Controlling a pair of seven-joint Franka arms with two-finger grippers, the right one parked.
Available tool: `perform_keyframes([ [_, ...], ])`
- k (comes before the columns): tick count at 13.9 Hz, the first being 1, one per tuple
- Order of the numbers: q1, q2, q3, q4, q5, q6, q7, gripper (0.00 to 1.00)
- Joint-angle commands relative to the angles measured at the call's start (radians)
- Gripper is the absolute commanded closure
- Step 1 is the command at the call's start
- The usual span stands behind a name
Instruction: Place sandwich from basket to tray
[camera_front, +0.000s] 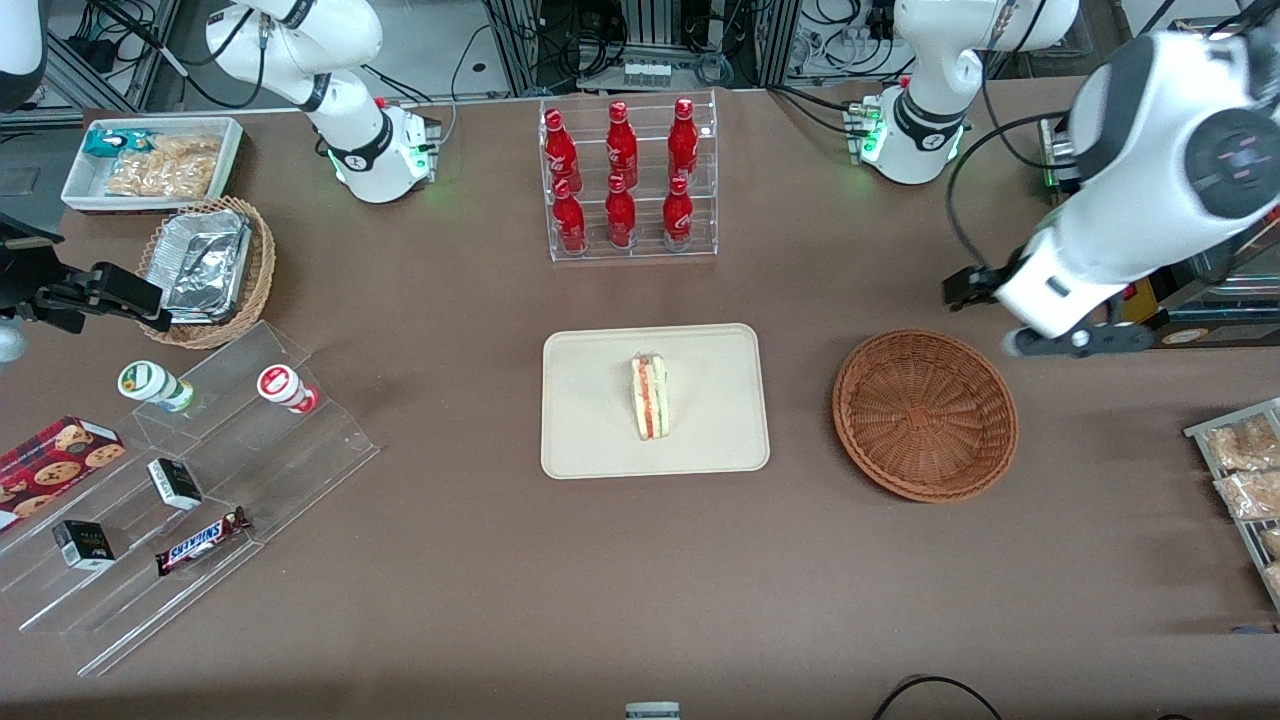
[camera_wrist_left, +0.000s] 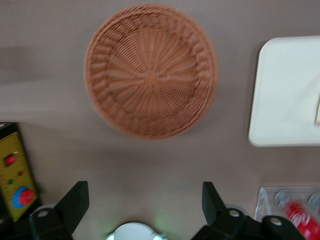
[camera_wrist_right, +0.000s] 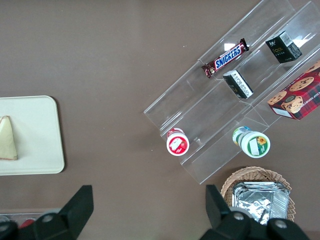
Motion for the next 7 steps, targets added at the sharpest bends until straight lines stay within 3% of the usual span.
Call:
perform_keyframes([
  [1,0.116,-0.017,-0.048,0.058,-0.01,-0.074,0.123,0.0],
  [7,0.141,0.009,0.028,0.17,-0.016,-0.026,0.204,0.0],
])
